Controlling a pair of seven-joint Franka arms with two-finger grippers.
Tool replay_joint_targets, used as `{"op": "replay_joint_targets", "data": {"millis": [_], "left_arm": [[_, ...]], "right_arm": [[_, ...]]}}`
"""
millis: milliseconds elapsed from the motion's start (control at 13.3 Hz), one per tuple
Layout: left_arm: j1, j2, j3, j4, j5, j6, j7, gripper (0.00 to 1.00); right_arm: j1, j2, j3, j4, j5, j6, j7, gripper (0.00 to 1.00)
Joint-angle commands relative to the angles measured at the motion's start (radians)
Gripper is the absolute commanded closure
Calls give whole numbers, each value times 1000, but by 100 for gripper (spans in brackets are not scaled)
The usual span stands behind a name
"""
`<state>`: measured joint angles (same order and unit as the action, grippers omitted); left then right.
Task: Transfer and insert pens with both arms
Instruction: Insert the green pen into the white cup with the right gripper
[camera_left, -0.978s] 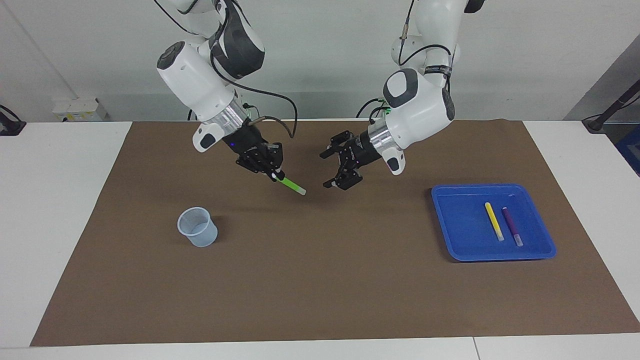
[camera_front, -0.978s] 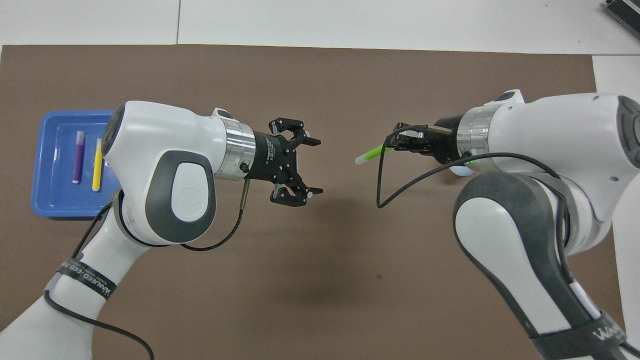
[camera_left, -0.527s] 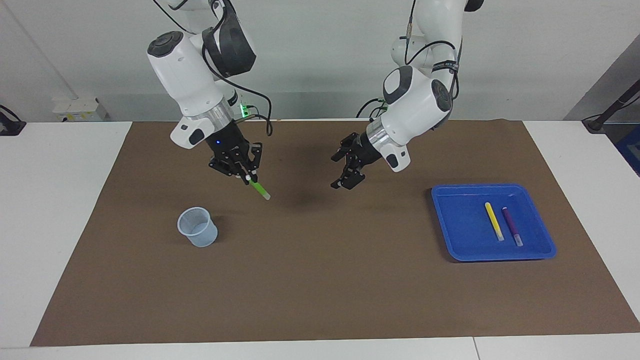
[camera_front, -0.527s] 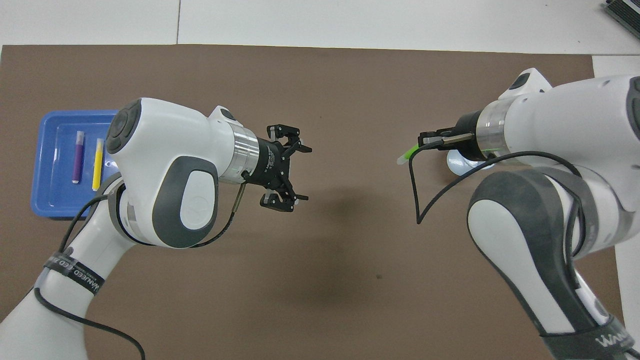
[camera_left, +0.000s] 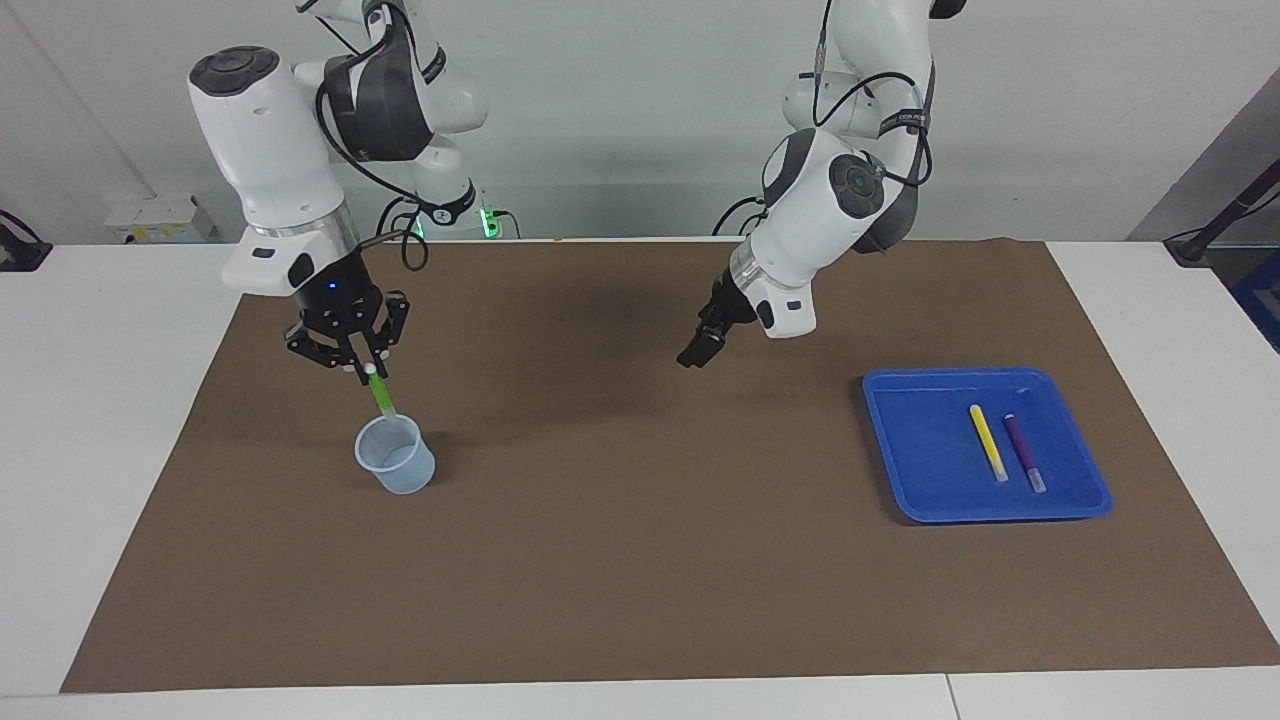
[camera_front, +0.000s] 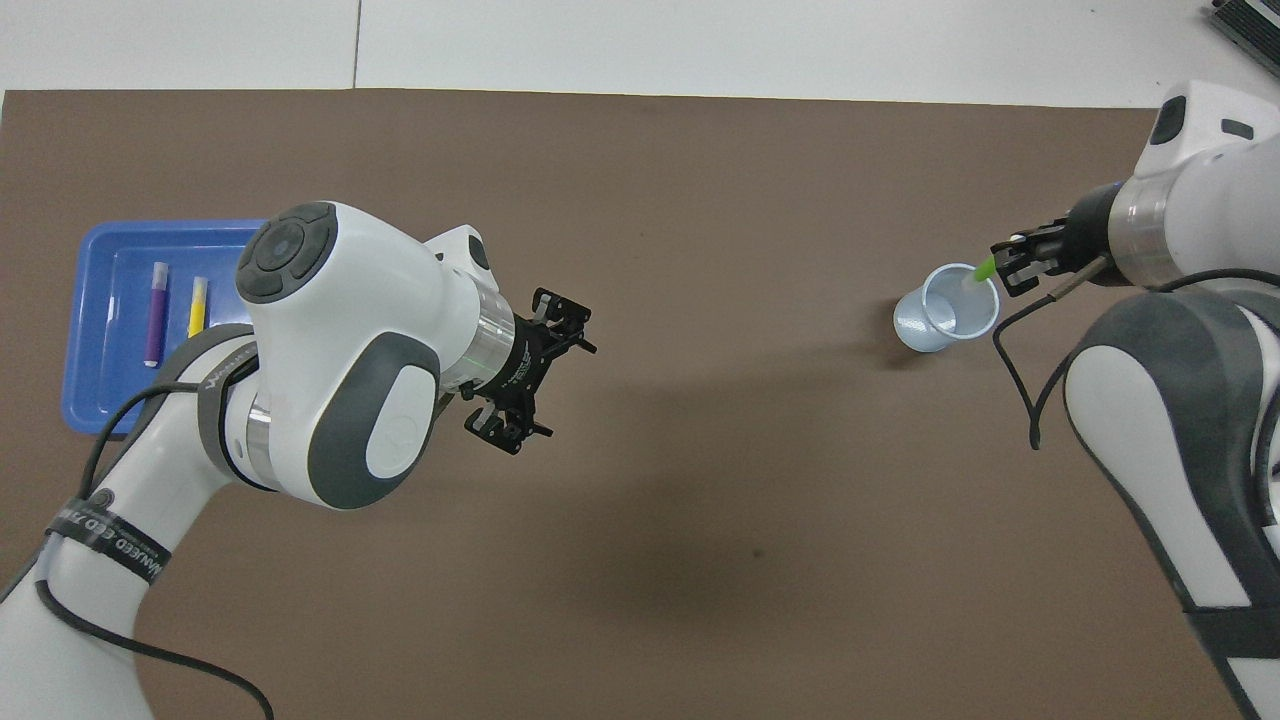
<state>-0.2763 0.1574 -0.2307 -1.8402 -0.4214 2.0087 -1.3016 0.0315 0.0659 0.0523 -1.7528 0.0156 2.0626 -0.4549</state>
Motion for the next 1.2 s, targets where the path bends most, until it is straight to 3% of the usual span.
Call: {"op": "replay_joint_targets", "data": {"millis": [0, 301, 677, 1129], "left_arm": [[35, -41, 5, -36, 30, -45, 131, 0], [95, -41, 5, -33, 237, -90, 397, 0], [273, -41, 5, -42, 247, -85, 795, 5], [351, -39, 5, -68, 331, -16, 979, 0]], "right_arm": [[-22, 0, 11, -69, -17, 91, -33, 100], [-25, 0, 11, -143, -13, 165, -31, 100], [-77, 0, 12, -243, 4, 243, -56, 100], [-73, -9, 12, -306, 6, 294, 7, 98]]}}
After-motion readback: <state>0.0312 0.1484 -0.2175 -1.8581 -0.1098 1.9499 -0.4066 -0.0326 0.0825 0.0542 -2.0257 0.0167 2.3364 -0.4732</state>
